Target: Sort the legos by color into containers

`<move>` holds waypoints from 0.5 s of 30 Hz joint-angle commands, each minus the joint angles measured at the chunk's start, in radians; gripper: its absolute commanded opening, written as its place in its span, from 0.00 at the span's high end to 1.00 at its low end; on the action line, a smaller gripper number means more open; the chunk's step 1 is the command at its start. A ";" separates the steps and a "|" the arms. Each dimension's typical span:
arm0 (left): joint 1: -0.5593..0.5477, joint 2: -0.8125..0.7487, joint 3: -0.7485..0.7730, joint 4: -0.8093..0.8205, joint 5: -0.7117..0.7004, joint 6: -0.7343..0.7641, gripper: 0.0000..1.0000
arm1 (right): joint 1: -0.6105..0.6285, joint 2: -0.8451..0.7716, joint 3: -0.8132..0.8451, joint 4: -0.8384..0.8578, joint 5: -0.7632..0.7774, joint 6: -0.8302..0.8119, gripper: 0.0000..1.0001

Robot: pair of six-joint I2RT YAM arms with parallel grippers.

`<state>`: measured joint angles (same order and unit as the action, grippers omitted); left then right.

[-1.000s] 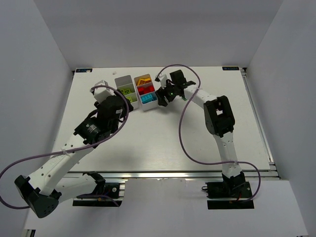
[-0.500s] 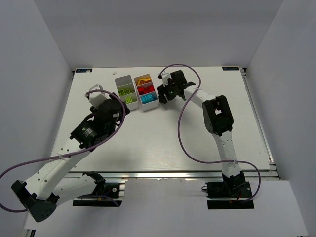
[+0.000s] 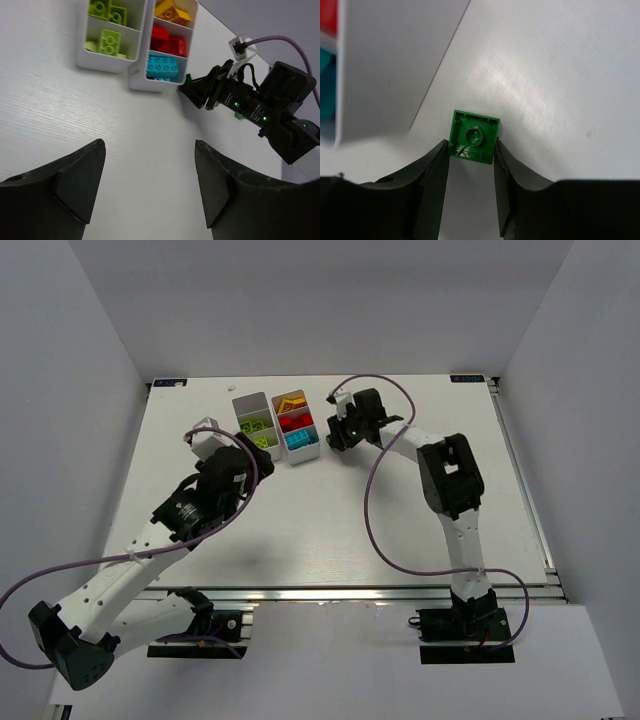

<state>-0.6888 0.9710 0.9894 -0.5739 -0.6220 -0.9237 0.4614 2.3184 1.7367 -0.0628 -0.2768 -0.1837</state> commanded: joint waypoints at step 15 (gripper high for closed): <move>0.169 0.244 -0.156 0.705 0.858 -0.118 0.22 | -0.096 -0.623 -0.540 0.072 -0.777 -0.500 1.00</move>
<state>-0.5243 1.1835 0.8482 -0.0570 0.0082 -0.9985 0.3347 1.7226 1.2263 0.0021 -0.9386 -0.6064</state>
